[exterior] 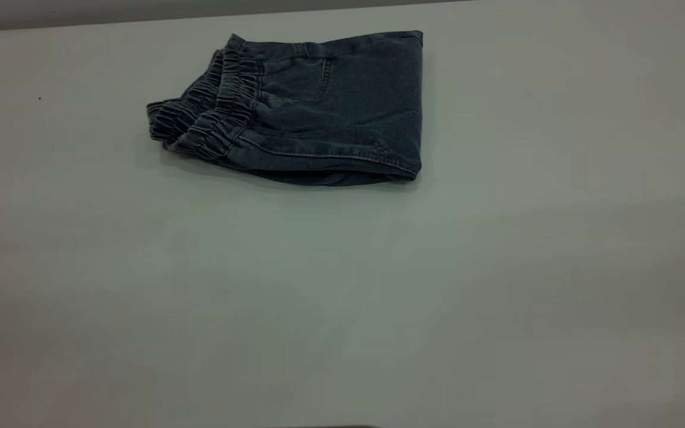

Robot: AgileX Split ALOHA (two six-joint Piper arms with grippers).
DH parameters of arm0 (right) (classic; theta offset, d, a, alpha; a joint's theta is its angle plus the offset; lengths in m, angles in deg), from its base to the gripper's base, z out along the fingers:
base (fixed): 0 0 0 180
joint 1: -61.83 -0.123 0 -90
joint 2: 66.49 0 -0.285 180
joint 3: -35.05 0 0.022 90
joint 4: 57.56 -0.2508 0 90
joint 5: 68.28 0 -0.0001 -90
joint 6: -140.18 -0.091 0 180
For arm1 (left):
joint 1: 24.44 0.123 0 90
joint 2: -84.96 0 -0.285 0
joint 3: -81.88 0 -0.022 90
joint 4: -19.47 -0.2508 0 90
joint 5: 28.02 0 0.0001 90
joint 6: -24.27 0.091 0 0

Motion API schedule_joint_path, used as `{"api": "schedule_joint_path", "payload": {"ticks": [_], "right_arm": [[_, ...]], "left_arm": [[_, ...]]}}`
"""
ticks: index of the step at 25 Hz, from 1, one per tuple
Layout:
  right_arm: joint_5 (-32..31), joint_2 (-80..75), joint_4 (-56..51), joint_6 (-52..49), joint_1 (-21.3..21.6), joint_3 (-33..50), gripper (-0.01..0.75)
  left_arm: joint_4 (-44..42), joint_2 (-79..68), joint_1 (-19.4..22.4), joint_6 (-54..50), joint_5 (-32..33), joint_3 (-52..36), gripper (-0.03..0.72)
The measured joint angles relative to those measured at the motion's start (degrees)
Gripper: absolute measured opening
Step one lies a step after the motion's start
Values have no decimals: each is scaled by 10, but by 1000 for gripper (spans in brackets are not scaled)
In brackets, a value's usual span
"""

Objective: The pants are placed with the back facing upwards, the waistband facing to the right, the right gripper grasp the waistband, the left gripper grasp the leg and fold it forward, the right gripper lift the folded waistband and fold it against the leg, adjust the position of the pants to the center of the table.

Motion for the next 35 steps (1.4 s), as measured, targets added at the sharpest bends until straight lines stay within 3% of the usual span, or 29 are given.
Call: {"api": "schedule_joint_path", "payload": {"ticks": [4,7,21,35], "right_arm": [[0,0,0,0,0,0,576],[0,6,0,0,0,0,576],[-1,62,-3,0,27,0,576],[-1,63,-4,0,27,0,576]], "left_arm": [[0,59,70,0,0,0,525],[0,110,89,0,1,0,525],[1,161,89,0,4,0,525],[1,161,89,0,4,0,525]]}}
